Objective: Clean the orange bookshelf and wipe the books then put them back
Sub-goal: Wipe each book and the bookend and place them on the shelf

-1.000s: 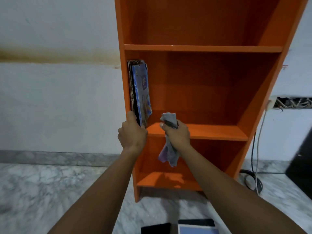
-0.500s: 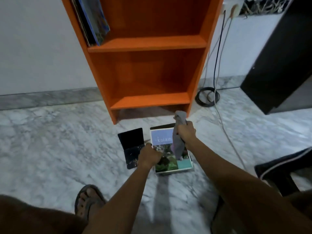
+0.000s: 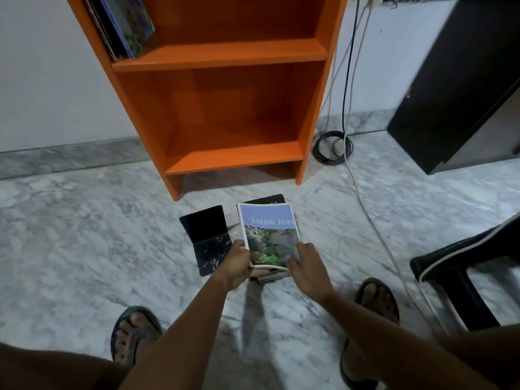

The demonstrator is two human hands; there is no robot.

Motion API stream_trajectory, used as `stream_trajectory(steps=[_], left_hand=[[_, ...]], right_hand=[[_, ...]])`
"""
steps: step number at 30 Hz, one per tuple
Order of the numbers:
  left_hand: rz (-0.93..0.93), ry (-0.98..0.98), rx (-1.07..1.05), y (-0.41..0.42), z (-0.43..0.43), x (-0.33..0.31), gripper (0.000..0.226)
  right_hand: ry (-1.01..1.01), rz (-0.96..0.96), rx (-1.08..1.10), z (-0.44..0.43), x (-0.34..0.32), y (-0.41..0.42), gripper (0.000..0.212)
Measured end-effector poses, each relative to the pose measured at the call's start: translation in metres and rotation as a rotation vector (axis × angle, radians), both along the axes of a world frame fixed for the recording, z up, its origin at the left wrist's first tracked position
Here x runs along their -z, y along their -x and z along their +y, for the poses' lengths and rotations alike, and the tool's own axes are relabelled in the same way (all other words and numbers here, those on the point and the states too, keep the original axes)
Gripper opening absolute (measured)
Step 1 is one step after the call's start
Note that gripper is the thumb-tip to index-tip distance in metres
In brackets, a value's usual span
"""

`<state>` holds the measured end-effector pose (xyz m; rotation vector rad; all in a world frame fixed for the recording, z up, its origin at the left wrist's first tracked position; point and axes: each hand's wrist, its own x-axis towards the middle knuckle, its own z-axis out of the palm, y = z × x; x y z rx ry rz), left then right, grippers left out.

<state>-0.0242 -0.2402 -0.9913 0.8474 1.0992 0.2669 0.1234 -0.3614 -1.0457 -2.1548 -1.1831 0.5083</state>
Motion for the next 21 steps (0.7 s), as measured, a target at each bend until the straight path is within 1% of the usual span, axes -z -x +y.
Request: stream_trajectory(steps=[1,3,4,5,7,9,11,14,19,21], left_hand=[[-0.033,0.003,0.010,0.001,0.001,-0.004,0.037],[-0.100,0.005,0.046,0.004,0.004,-0.006,0.054],[-0.122,0.002,0.060,0.006,0.005,-0.007,0.060],[-0.134,-0.006,0.072,0.009,0.006,-0.008,0.062],[-0.144,-0.039,0.118,0.013,0.008,-0.015,0.055],[-0.144,-0.057,0.160,0.015,0.009,-0.023,0.050],[-0.173,-0.031,0.177,0.016,0.009,-0.034,0.059],[-0.219,-0.030,0.230,0.020,0.007,-0.052,0.072],[-0.279,-0.086,0.340,0.023,0.004,-0.078,0.076],[-0.285,-0.091,0.365,0.024,0.004,-0.084,0.076]], right_hand=[[-0.109,0.050,-0.026,-0.005,-0.005,0.009,0.009],[-0.282,0.136,-0.125,-0.006,-0.020,0.031,0.010],[-0.326,0.178,-0.169,-0.002,-0.024,0.039,0.009],[-0.342,0.220,-0.196,0.006,-0.026,0.046,0.011],[-0.293,0.271,-0.188,0.026,-0.027,0.053,0.033],[-0.221,0.309,-0.144,0.050,-0.028,0.049,0.046],[-0.210,0.353,-0.112,0.071,-0.036,0.038,0.047],[-0.243,0.326,-0.021,0.095,-0.051,0.019,0.043],[-0.168,0.288,0.266,0.107,-0.051,-0.017,0.039],[-0.104,0.329,0.366,0.103,-0.040,-0.031,0.042]])
